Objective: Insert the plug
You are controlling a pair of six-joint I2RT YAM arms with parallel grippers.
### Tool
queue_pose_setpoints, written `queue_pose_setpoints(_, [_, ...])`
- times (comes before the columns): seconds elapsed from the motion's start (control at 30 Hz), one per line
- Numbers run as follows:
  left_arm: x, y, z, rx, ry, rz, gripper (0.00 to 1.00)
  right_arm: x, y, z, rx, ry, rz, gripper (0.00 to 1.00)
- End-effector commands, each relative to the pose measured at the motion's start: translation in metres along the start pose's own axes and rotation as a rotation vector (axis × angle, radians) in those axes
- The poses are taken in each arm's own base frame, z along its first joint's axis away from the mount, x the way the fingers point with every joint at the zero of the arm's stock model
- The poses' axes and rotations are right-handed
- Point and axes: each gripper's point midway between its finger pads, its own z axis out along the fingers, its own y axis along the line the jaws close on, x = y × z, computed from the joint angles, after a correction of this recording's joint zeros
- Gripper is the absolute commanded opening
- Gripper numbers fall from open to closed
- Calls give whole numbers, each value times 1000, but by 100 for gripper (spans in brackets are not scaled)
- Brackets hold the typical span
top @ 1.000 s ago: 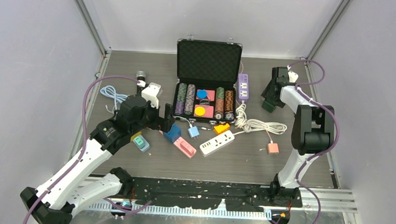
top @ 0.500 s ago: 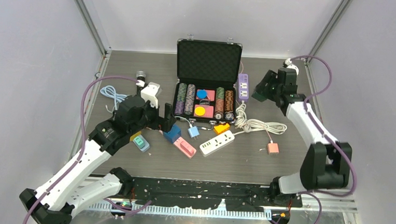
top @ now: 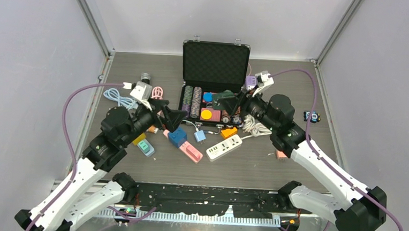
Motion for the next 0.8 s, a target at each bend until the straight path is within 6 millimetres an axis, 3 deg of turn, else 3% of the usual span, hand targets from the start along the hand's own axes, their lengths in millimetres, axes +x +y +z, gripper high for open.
queue_pose_setpoints(0.0, [-23, -18, 13, 66, -51, -62, 97, -42, 77, -17, -331, -175, -56, 39])
queue_pose_setpoints(0.3, [-33, -47, 14, 167, 3, -208, 97, -32, 150, -53, -775, -230, -135, 41])
queue_pose_setpoints(0.53, [-37, -69, 1, 249, 35, -372, 99, -19, 163, -60, -908, -256, -213, 41])
queue_pose_setpoints(0.77, [-21, -81, 5, 290, 166, -536, 100, -18, 171, -63, -934, -349, -314, 40])
